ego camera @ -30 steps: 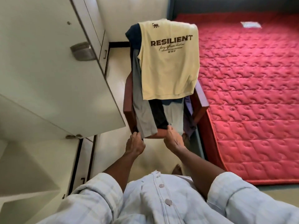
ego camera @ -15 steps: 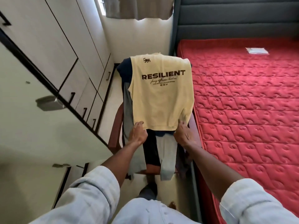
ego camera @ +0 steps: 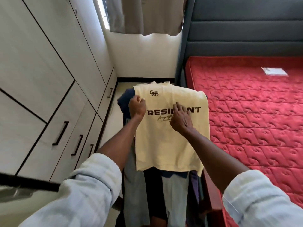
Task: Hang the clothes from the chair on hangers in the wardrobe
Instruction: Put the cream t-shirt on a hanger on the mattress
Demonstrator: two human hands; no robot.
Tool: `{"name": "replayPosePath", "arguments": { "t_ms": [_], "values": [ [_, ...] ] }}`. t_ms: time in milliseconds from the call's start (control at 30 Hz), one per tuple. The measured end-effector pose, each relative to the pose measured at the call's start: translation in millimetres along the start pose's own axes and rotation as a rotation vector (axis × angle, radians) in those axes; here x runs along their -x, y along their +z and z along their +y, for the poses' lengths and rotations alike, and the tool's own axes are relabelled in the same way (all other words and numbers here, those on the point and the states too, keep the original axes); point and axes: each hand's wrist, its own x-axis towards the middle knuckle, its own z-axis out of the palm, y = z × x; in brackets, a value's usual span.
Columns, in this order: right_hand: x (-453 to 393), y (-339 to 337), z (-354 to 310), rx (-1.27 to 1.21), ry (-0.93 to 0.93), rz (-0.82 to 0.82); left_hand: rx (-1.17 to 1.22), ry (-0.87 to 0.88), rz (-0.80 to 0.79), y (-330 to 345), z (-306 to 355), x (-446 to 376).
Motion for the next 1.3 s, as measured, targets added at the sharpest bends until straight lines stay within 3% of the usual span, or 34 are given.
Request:
{"name": "replayPosePath", "arguments": {
  "t_ms": [100, 300, 433, 533, 633, 700, 967, 1033, 1133, 1200, 1233, 1300],
  "values": [
    [-37.4, -2.2, -4.3, 0.058, -0.055, 0.002, 0.074, -0.078, 0.044, 5.6, 14.7, -45.5],
    [-64.7, 13.7, 3.6, 0.112, -0.043, -0.172, 0.06, -0.363, -0.017, 15.0, 24.6, -108.4],
    [-65.1, 22.2, 0.9, 0.088, -0.019, -0.139, 0.203, -0.514, -0.15, 22.3, 32.4, -135.1],
    [-64.9, 22.8, 1.1, 0.092, -0.018, -0.127, 0.18, -0.485, -0.107, 26.9, 35.8, -145.3],
    [-64.9, 23.1, 1.8, 0.104, -0.019, -0.13, 0.141, -0.337, 0.067, 26.1, 36.4, -148.8],
    [-65.3, 23.7, 1.0, 0.106, -0.019, -0.126, 0.118, -0.256, 0.083, 27.9, 32.9, -151.2],
    [-67.1, 21.8, 0.9, 0.093, -0.012, -0.194, -0.081, -0.405, -0.146, 30.1, 26.5, -156.0],
    [-68.6, 20.7, 1.4, 0.088, -0.01, -0.228, 0.03, -0.394, -0.155, 28.9, 25.3, -153.0],
    [-71.1, 15.6, 3.9, 0.085, -0.013, -0.246, 0.386, -0.31, -0.18, 27.1, 29.6, -140.9],
    [-68.9, 13.4, 4.4, 0.075, -0.021, -0.243, 0.65, -0.353, -0.319, 25.9, 30.2, -128.2],
    [-67.0, 11.7, 4.0, 0.068, -0.027, -0.238, 0.682, -0.383, -0.397, 26.3, 30.4, -122.7],
    [-64.2, 8.7, 4.0, 0.05, -0.038, -0.222, 0.511, -0.385, -0.522, 30.8, 33.3, -114.4]
  ]
}}
